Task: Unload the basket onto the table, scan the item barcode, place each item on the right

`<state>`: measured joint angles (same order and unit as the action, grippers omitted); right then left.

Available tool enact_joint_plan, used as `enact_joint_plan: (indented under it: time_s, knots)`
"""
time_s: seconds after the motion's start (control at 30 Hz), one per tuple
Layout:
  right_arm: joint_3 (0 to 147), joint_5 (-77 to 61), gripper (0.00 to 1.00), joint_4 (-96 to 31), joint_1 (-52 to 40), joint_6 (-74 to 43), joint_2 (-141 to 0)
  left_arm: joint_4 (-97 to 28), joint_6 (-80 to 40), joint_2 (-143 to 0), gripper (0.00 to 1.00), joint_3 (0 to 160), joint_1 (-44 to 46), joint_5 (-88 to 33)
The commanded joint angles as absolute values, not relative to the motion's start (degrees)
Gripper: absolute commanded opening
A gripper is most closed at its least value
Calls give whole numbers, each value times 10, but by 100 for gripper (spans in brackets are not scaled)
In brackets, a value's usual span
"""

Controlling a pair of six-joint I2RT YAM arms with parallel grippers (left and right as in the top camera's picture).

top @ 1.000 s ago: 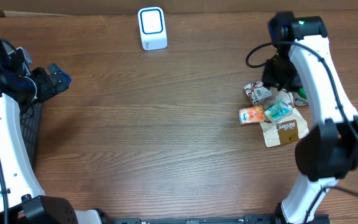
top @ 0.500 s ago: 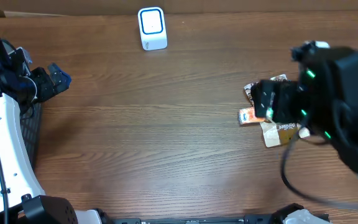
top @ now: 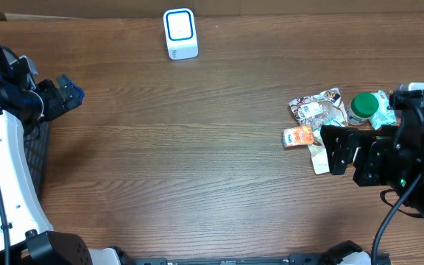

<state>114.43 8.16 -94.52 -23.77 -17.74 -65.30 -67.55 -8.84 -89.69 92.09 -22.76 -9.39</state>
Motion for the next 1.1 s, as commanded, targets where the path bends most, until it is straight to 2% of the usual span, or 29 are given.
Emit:
enact_joint_plan:
  time_s: [0.0,0.27,0.5,0.77,1.07]
  knots:
    - [1142,122,100,-927,-236,-171,-662,-674,-94,-897,100,931,-228,-99]
    - [1020,109,100,-775,-172,-145,-609,-674,-94,-897,100,931,-228,-99]
    - [759,25,100,-533,-138,-11,-483,-674,-94,-897,100,931,-228,-99]
    - [438,8,100,-276,-121,-10,-310,-674,-94,-897,99,931,-228,-99]
    - [148,-14,100,-71,-111,-10,-119,-674,-94,-897,100,931,-228,-99]
